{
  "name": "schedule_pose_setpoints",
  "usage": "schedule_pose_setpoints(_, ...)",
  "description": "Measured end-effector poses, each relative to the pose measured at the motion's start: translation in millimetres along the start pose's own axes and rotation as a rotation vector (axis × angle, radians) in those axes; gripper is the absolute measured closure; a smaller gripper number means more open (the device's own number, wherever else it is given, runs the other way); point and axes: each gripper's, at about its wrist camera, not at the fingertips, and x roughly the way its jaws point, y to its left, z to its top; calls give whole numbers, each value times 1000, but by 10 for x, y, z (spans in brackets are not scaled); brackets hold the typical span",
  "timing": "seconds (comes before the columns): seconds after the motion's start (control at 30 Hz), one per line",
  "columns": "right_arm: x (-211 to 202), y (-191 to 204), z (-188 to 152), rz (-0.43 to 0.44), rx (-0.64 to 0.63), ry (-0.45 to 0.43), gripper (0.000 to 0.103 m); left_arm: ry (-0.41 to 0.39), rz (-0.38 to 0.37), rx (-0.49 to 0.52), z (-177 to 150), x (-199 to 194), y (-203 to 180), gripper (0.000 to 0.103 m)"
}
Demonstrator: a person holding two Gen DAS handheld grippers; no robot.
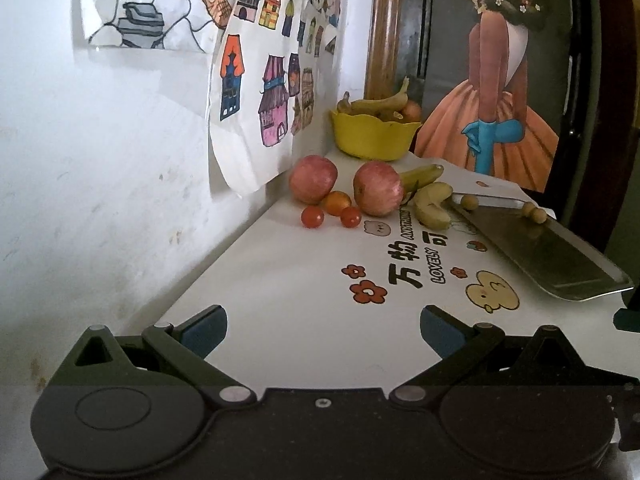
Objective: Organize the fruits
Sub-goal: 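Move both tools back from the tray toward the cherry tomatoes, then grasp a cherry tomato with the left tool while the right tool grasps another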
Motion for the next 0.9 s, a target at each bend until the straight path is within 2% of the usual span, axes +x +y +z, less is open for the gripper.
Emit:
schedule_pose_setpoints(0.17,177,-25,99,45,-19,17,0,5,41,27,114,178,25,1)
schedule_pose_setpoints(0.37,454,-87,399,134,-83,9,0,20,72,48,341,493,45,1)
schedule_pose_setpoints(0.67,1065,-13,831,248,-326,5,0,15,75,88,685,1003,-12,1)
schedule_pose_setpoints(0.83,1393,-56,998,290,-352,17,8,12,65,93,783,1178,-40,1)
schedule_pose_setpoints(0.9,1519,-56,1046,296,-347,25,11,9,61,95,807,1238,-57,5)
